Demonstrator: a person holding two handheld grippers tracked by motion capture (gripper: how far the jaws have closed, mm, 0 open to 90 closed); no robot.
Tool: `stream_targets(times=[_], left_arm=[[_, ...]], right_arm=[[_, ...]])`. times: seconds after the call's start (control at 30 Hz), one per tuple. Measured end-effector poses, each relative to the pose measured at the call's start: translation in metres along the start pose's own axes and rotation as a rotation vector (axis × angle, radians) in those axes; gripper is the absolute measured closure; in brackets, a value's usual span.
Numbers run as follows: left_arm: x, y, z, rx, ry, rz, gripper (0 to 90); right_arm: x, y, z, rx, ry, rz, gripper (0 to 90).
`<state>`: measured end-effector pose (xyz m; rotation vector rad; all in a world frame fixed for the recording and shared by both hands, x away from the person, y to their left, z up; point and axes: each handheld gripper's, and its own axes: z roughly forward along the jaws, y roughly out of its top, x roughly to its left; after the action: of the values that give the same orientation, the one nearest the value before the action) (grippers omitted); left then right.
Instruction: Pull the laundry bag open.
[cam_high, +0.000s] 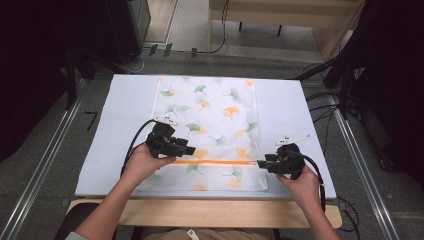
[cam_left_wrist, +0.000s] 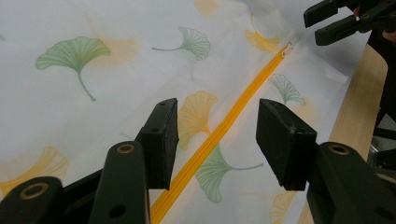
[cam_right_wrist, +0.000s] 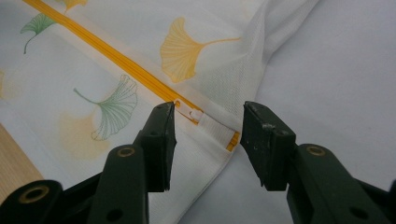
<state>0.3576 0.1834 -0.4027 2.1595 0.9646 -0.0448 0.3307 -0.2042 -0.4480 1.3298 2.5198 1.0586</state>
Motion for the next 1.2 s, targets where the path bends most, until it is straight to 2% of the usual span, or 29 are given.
stream_targets(times=[0.17,0.23,0.27,0.33,0.47,0.6,0.63,0.67,0.8,0.97,1.0,1.03,1.07,1.13,1.2], left_arm=[[-0.010,0.007,0.014,0.016,-0.016,0.038,50.2],[-0.011,0.008,0.016,0.016,-0.016,0.037,49.6],[-0.013,0.010,0.021,0.019,-0.020,0.039,49.3],[-0.015,0.011,0.026,0.022,-0.024,0.043,49.0],[-0.019,0.013,0.032,0.032,-0.026,0.076,49.1],[-0.021,0.014,0.038,0.039,-0.033,0.081,49.1],[-0.022,0.014,0.040,0.034,-0.042,0.084,49.1],[-0.024,0.013,0.041,0.018,-0.048,0.105,52.7],[-0.028,0.013,0.044,-0.006,-0.057,0.135,57.3],[-0.032,0.012,0.051,0.002,-0.054,0.141,55.3],[-0.034,0.014,0.056,0.020,-0.056,0.117,48.6],[-0.034,0.014,0.056,0.020,-0.056,0.117,44.8],[-0.033,0.014,0.061,0.025,-0.076,0.080,42.0],[-0.033,0.014,0.063,0.022,-0.079,0.084,42.2],[-0.038,0.013,0.069,0.025,-0.063,0.122,43.2]], right_arm=[[0.000,-0.004,0.005,0.035,-0.024,-0.009,58.6],[-0.001,-0.005,0.007,0.039,-0.029,-0.013,59.5],[-0.002,-0.005,0.011,0.054,-0.031,0.004,60.9],[-0.002,-0.005,0.016,0.059,-0.035,0.006,62.5],[-0.001,-0.004,0.019,0.053,-0.056,-0.013,65.3],[0.003,-0.004,0.022,0.046,-0.081,-0.026,66.5],[0.005,-0.004,0.022,0.047,-0.093,-0.032,66.6],[0.008,-0.003,0.023,0.048,-0.112,-0.038,67.5],[0.012,-0.003,0.025,0.042,-0.135,-0.041,71.9],[0.012,-0.003,0.026,0.037,-0.130,-0.025,78.4],[0.011,-0.002,0.025,0.042,-0.110,-0.020,83.0],[0.011,-0.002,0.025,0.042,-0.110,-0.020,83.0],[0.011,-0.002,0.025,0.044,-0.100,-0.014,84.5],[0.011,-0.002,0.025,0.043,-0.098,-0.009,84.6],[0.009,-0.001,0.024,0.050,-0.075,0.001,84.8]])
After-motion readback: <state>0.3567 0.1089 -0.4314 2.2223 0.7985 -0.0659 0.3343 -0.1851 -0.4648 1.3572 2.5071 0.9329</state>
